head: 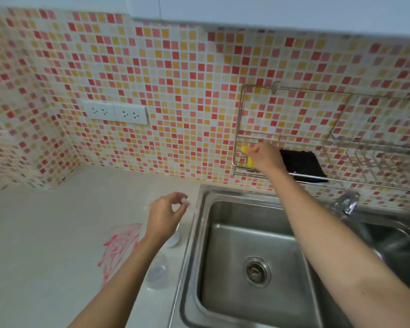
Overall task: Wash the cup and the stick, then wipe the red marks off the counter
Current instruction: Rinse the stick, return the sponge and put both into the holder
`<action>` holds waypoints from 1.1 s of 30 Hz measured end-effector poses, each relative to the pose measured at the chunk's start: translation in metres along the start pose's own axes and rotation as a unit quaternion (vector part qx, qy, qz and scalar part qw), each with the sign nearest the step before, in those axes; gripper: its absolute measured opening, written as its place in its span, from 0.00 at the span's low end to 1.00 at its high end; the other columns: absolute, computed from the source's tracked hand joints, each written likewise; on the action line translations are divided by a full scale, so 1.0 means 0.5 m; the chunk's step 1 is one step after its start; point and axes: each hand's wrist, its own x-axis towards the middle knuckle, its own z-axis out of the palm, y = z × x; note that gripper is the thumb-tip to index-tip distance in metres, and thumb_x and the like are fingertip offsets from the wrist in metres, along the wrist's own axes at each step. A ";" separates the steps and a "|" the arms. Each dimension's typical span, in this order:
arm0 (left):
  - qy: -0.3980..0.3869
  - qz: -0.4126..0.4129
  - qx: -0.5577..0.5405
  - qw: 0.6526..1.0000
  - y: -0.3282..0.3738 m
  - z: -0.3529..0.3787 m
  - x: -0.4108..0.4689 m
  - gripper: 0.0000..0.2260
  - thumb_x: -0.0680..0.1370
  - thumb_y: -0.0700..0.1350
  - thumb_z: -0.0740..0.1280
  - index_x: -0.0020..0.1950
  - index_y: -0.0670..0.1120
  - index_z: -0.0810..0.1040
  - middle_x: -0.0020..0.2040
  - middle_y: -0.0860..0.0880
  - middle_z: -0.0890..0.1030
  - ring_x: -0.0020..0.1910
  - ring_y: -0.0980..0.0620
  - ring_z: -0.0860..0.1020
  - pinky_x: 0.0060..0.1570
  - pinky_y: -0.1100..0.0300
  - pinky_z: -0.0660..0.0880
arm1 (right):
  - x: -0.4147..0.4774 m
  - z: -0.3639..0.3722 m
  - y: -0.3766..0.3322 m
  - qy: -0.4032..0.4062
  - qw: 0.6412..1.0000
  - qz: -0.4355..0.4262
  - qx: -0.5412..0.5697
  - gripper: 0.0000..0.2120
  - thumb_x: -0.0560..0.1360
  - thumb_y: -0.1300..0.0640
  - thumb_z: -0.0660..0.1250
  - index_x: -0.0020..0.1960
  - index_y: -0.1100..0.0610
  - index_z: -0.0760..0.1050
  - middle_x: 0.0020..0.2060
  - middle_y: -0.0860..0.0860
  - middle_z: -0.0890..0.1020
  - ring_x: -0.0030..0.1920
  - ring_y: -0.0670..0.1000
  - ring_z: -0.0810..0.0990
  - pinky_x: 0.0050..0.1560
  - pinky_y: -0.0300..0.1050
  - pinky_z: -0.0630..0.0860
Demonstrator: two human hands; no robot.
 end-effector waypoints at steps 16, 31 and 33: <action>-0.145 0.021 0.102 0.984 -0.233 -0.017 0.039 0.05 0.77 0.48 0.69 0.50 0.51 0.84 0.47 0.52 0.86 0.45 0.46 0.80 0.55 0.52 0.73 | -0.343 0.416 -0.070 -0.127 0.980 -0.047 0.149 0.34 0.74 0.59 0.69 0.77 0.55 0.59 0.75 0.51 0.63 0.75 0.50 0.61 0.72 0.39 0.56; -0.158 0.114 0.150 0.969 -0.265 0.010 0.049 0.06 0.77 0.45 0.67 0.51 0.48 0.84 0.43 0.47 0.84 0.43 0.43 0.79 0.48 0.57 0.66 | -0.339 0.533 -0.088 -0.198 0.946 0.009 0.256 0.39 0.60 0.46 0.78 0.68 0.42 0.66 0.61 0.39 0.75 0.61 0.43 0.75 0.59 0.51 0.76; -0.177 0.120 0.163 0.963 -0.267 0.011 0.057 0.08 0.78 0.45 0.66 0.54 0.48 0.83 0.46 0.47 0.84 0.46 0.43 0.79 0.50 0.56 0.68 | -0.340 0.538 -0.089 -0.200 0.943 0.021 0.264 0.39 0.61 0.48 0.79 0.68 0.41 0.65 0.59 0.38 0.76 0.59 0.42 0.75 0.58 0.47 0.77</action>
